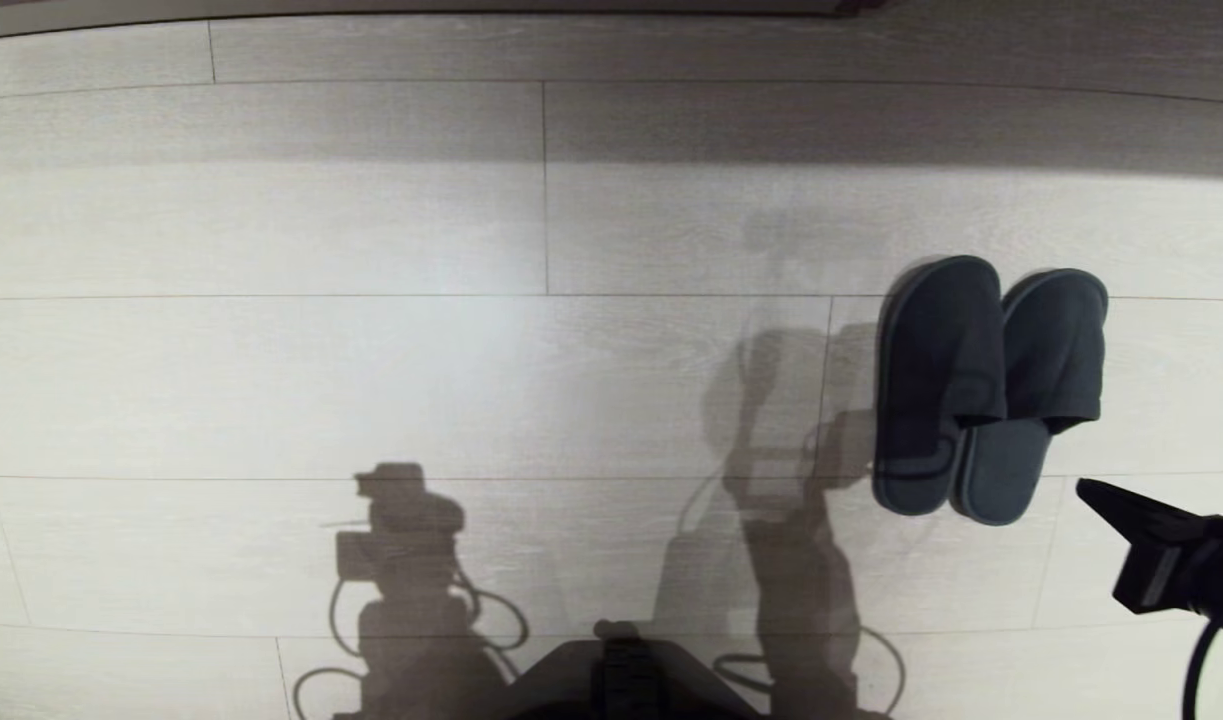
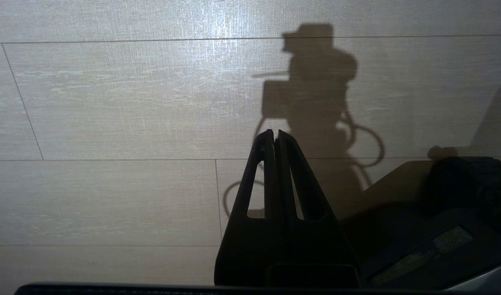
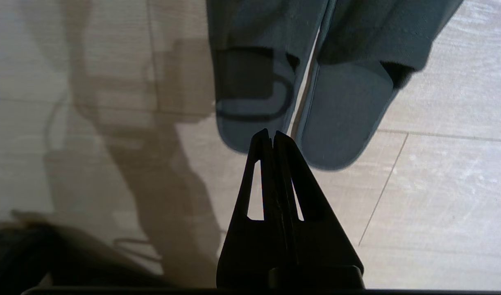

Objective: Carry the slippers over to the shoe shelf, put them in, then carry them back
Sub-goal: Pick up the slippers on the floor

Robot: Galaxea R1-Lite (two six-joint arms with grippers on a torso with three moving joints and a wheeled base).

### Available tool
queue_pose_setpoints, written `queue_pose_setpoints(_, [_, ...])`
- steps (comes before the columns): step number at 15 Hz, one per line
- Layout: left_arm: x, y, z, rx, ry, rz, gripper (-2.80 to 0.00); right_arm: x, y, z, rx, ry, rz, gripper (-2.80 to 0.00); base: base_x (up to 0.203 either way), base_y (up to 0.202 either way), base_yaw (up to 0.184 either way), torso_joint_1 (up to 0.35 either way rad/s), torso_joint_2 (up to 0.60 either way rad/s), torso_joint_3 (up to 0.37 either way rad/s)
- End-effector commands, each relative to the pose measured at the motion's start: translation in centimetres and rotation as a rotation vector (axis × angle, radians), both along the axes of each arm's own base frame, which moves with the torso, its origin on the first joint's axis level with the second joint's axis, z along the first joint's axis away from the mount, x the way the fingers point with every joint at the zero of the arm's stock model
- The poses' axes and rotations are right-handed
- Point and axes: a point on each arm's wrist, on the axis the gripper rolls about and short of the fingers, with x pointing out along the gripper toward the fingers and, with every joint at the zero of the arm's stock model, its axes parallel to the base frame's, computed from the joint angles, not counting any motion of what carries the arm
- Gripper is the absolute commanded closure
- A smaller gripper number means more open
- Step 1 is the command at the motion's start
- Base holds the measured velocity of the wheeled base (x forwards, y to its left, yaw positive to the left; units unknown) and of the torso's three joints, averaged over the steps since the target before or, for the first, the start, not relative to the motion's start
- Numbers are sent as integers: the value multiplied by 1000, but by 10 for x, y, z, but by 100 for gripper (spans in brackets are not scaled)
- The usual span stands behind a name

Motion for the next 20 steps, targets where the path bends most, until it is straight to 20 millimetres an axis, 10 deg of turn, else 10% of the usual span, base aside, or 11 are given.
queue_pose_setpoints(1, [0, 0, 0, -1, -1, 0, 0, 39, -1, -25, -9, 88, -9, 0, 0, 0, 0, 0, 0, 0])
queue_pose_setpoints(2, [0, 0, 0, -2, 0, 0, 0, 47, -2, -28, -24, 62, -23, 0, 0, 0, 0, 0, 0, 0])
queue_pose_setpoints(3, [0, 0, 0, -2, 0, 0, 0, 52, -3, -31, -50, 60, -39, -280, 0, 0, 0, 0, 0, 0])
queue_pose_setpoints(10, [0, 0, 0, 1, -2, 0, 0, 86, -11, -66, -77, 16, -72, -280, 0, 0, 0, 0, 0, 0])
queue_pose_setpoints(20, [0, 0, 0, 3, -2, -1, 0, 112, -23, -56, -70, -93, -109, -280, 0, 0, 0, 0, 0, 0])
